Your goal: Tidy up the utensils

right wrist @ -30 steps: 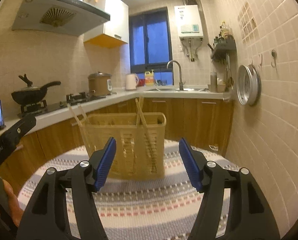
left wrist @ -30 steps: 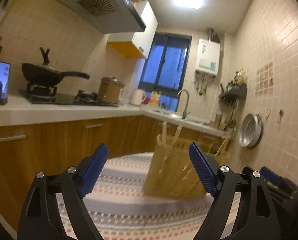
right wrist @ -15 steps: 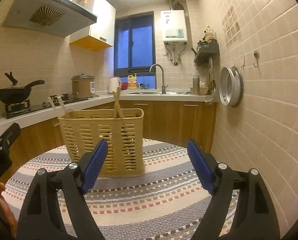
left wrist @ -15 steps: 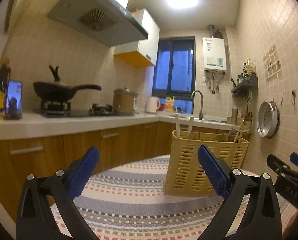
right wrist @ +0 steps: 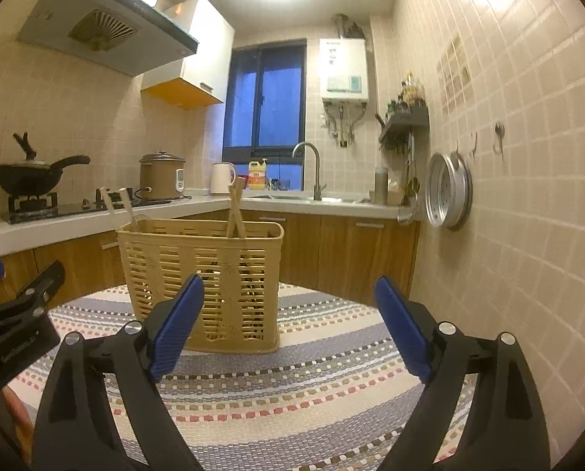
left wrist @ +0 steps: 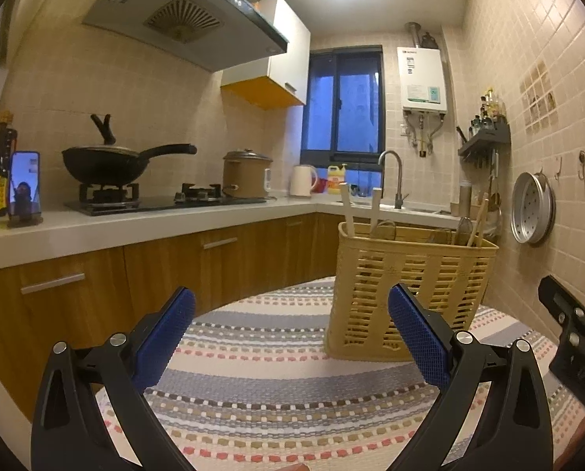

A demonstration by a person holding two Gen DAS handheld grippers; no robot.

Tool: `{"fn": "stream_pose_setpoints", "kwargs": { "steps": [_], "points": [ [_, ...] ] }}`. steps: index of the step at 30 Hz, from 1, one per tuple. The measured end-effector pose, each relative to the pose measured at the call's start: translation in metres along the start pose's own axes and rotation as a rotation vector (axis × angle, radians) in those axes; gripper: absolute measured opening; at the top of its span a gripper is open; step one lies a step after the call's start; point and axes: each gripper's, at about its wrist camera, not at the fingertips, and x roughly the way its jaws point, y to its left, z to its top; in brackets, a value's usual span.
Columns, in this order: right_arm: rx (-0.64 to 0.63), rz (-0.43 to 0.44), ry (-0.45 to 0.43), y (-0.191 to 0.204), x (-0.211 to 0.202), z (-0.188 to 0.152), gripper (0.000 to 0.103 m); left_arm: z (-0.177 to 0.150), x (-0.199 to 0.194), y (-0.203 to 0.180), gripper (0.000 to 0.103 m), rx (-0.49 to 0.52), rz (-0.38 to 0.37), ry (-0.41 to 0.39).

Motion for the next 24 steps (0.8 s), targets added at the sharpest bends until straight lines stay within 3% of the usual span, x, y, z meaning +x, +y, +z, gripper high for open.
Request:
{"fn": "stream_pose_setpoints", "kwargs": {
  "steps": [7,24],
  "points": [
    [-0.042,0.011,-0.003,0.012,-0.003,-0.002,0.086,0.0,-0.002,-0.005,0.095,0.025,0.058,-0.008],
    [0.033,0.023,0.06,-0.001,0.01,-0.002,0.086,0.002,-0.003,-0.008,0.095,0.024,0.053,0.007]
  ]
}}
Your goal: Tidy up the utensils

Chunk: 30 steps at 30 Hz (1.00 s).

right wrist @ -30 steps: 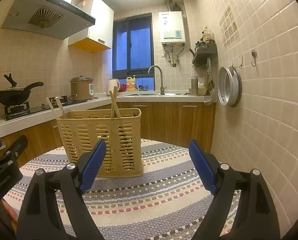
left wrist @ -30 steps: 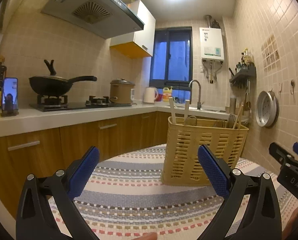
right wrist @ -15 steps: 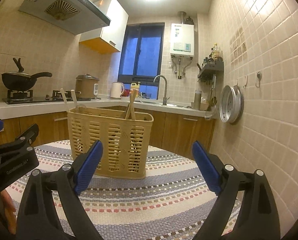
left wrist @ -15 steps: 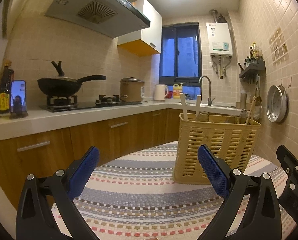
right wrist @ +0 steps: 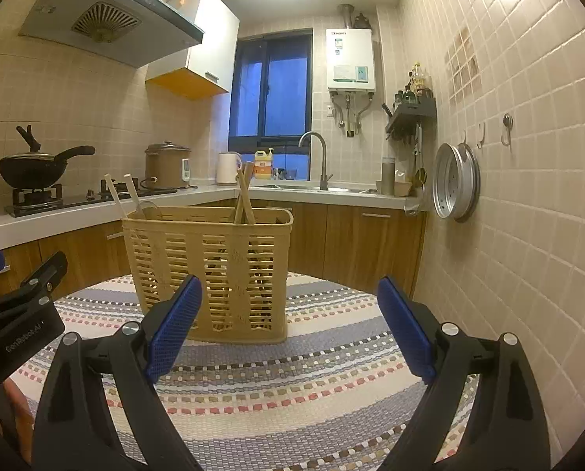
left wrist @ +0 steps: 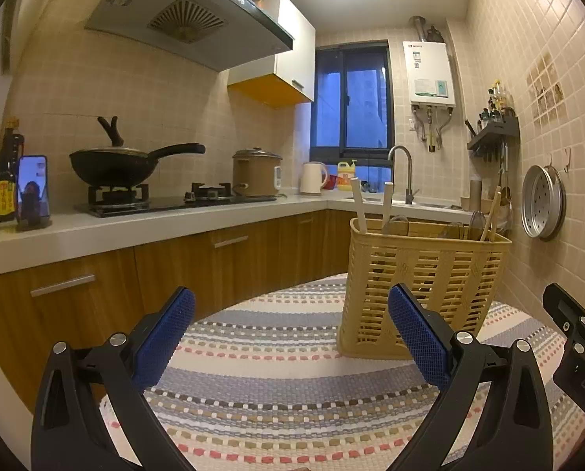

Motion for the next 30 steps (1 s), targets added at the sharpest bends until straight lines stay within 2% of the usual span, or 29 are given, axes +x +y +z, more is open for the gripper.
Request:
{"fn": "stream_pose_setpoints", "kwargs": {
  "steps": [30],
  "points": [
    [0.03,0.012,0.015,0.0,0.0042,-0.0013,0.09,-0.0009,0.0026,-0.0044,0.095,0.017,-0.004,0.021]
  ]
}}
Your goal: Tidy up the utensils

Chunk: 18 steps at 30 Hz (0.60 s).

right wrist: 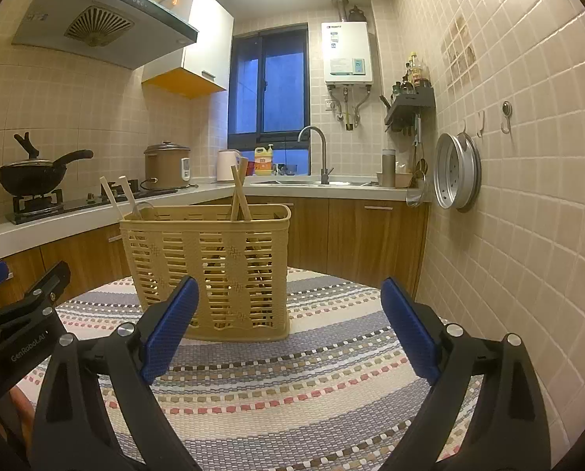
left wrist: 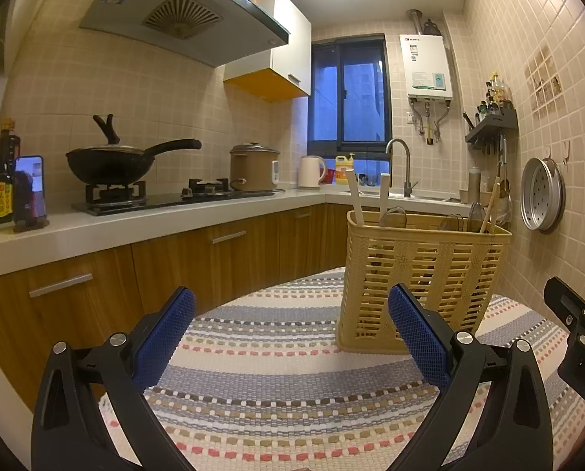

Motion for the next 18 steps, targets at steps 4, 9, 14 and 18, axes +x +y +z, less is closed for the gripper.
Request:
{"fn": "stream_pose_setpoints", "kwargs": {
  "steps": [4,9,14,18],
  "points": [
    [0.004,0.002,0.003,0.0008,0.0,-0.0002,0.09,0.0,0.0009,-0.0008,0.095,0.005,-0.001,0.007],
    [0.006,-0.002,0.006,0.0013,0.0006,-0.0004,0.09,-0.0003,0.0012,-0.0004,0.095,0.005,0.0,0.008],
    [0.006,-0.003,0.006,0.001,0.0005,-0.0005,0.09,-0.0002,0.0013,-0.0002,0.095,0.005,0.001,0.009],
    [0.009,-0.001,0.007,0.0004,0.0009,-0.0005,0.09,-0.0003,0.0012,0.0002,0.095,0.005,0.0,0.008]
  ]
}}
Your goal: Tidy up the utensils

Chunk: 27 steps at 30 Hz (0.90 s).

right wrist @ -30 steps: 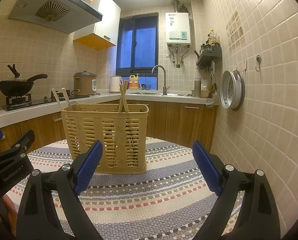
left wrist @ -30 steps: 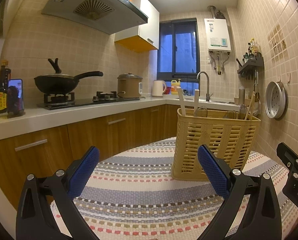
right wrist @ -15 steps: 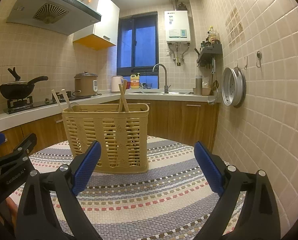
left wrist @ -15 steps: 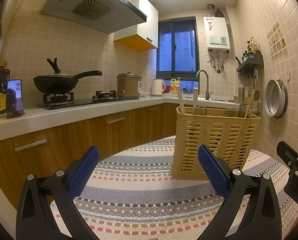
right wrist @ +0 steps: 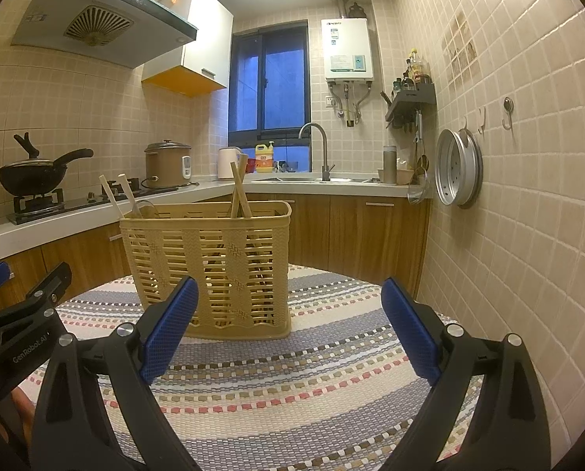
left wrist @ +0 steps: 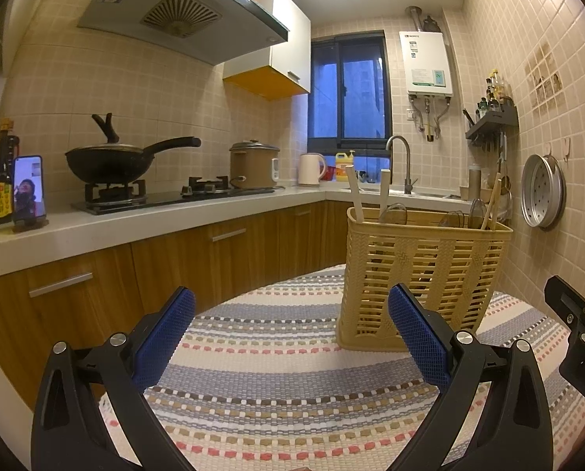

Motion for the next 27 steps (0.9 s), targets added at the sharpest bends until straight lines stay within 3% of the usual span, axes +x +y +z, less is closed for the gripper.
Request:
{"fn": "stream_pose_setpoints", "kwargs": {
  "steps": [27],
  "points": [
    [0.024,-0.014,0.005,-0.0049,0.0014,0.0008,0.093,-0.0005,0.0004,-0.0074,0.095,0.035,0.016,0.023]
  ]
}}
